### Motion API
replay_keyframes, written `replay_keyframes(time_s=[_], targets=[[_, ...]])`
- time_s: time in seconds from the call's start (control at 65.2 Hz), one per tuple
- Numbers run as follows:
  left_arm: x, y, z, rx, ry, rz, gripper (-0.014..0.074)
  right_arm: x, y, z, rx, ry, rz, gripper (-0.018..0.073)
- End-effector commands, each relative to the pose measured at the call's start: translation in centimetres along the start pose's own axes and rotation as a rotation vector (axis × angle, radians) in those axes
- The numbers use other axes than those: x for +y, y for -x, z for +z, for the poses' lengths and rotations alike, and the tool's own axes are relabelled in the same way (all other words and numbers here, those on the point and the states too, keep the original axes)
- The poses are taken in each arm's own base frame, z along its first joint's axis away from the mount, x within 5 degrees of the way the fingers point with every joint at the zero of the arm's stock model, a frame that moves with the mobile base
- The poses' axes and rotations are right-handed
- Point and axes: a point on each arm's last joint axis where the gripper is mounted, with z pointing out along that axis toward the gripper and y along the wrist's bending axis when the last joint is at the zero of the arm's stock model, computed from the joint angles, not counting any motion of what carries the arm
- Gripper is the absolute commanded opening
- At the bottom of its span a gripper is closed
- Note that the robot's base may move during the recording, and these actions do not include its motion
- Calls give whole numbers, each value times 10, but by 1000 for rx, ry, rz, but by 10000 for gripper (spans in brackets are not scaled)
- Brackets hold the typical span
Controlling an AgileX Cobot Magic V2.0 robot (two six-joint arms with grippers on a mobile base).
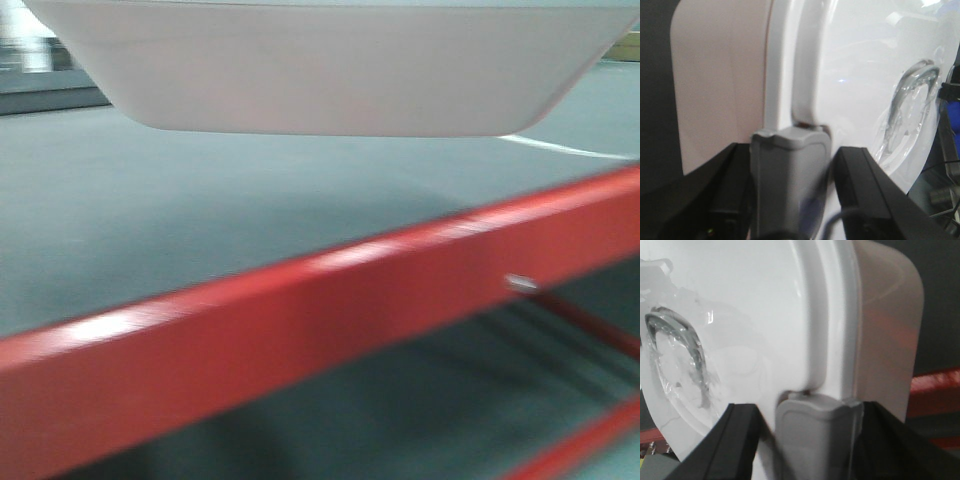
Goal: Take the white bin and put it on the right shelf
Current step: 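Carry the bin with both grippers past the red table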
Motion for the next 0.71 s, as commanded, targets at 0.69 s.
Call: replay_keyframes(time_s=[0.69], targets=[[-31, 11, -9, -84, -160, -3, 176, 35, 8, -10, -49, 226, -6, 328]])
